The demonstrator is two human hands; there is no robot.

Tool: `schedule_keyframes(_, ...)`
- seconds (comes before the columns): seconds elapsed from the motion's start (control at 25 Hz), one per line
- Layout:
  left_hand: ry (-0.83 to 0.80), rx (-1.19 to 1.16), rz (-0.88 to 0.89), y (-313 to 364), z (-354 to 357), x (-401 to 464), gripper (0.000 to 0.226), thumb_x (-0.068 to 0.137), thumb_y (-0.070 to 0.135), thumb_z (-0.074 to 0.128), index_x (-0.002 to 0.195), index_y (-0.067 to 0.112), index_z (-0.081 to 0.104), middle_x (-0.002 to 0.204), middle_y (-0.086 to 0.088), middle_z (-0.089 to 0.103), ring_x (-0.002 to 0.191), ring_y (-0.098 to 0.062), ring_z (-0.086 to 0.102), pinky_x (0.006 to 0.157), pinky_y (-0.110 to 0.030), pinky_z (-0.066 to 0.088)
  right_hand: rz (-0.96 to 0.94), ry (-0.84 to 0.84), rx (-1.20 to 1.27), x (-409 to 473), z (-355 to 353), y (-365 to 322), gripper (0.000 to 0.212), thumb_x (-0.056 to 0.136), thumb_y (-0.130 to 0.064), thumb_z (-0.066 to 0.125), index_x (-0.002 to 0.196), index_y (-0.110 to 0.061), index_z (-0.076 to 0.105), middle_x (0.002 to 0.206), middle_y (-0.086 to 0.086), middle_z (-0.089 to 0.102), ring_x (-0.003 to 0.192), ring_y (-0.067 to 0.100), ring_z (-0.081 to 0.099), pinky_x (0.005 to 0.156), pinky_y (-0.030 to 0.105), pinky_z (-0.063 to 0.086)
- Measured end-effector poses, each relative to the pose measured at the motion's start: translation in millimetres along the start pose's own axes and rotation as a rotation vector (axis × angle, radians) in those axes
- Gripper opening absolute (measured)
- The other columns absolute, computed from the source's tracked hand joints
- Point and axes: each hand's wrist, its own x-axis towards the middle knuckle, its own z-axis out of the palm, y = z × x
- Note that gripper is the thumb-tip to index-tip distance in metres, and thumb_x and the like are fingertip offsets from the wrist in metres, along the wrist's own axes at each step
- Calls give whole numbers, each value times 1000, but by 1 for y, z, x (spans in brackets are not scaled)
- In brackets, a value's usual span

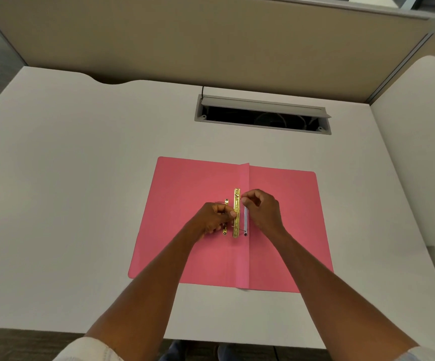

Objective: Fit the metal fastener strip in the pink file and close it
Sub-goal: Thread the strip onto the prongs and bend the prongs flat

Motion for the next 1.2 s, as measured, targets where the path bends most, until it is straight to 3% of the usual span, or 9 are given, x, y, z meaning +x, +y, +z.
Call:
schedule_keyframes(0.16, 16, 16, -39, 1, 6, 5, 10, 89, 21, 72, 88, 11, 75, 62, 3, 69, 42, -8, 40, 41, -19, 30, 113, -68, -21, -16, 0, 6, 14, 85, -29, 68, 78, -19, 75, 70, -8, 71, 58, 2, 58, 57, 23, 45)
schedule_keyframes(0.28, 46, 36, -36, 1, 11, 6, 8, 87, 20, 74, 81, 15, 75, 63, 3, 72, 38, -7, 43, 38, -17, 33, 153, -87, -9, -18, -6, 6, 11, 84, -26, 70, 78, -19, 75, 72, -1, 73, 65, 15, 65, 64, 34, 54)
schedule_keyframes(0.44, 126, 96, -39, 1, 16, 7, 11, 82, 24, 79, 82, 13, 77, 77, -6, 77, 39, -11, 51, 41, -18, 39, 172, -89, -66, -17, -11, 4, 14, 83, -26, 70, 70, -20, 72, 68, -2, 71, 65, 16, 66, 66, 35, 54)
schedule_keyframes(0.6, 171, 235, 9, 1, 22, 8, 5, 78, 18, 78, 83, 19, 76, 69, 0, 75, 42, -11, 56, 50, -24, 48, 217, -68, -110, -13, -10, 6, 19, 80, -26, 71, 62, -21, 69, 58, -8, 66, 57, 12, 60, 63, 33, 52)
schedule_keyframes(0.72, 189, 330, 50, 0, 25, 6, 14, 76, 20, 78, 90, 24, 75, 70, 1, 75, 52, -11, 61, 59, -32, 55, 243, -53, -122, -13, -9, 7, 24, 80, -24, 72, 57, -21, 64, 54, -8, 62, 55, 14, 59, 63, 36, 55)
schedule_keyframes(0.88, 218, 465, 76, 1, 28, 5, 20, 72, 24, 77, 92, 28, 74, 73, 11, 74, 72, -7, 68, 71, -32, 58, 256, -44, -153, -14, -9, 7, 23, 80, -24, 71, 59, -18, 65, 57, -1, 66, 59, 24, 65, 69, 44, 60)
schedule_keyframes(1.2, 268, 538, 47, 6, 34, 6, 23, 64, 39, 81, 82, 32, 68, 70, 16, 71, 70, -1, 66, 60, -23, 47, 282, -45, -190, -15, -12, 11, 14, 78, -22, 72, 67, -13, 69, 65, 6, 71, 65, 29, 70, 71, 47, 60)
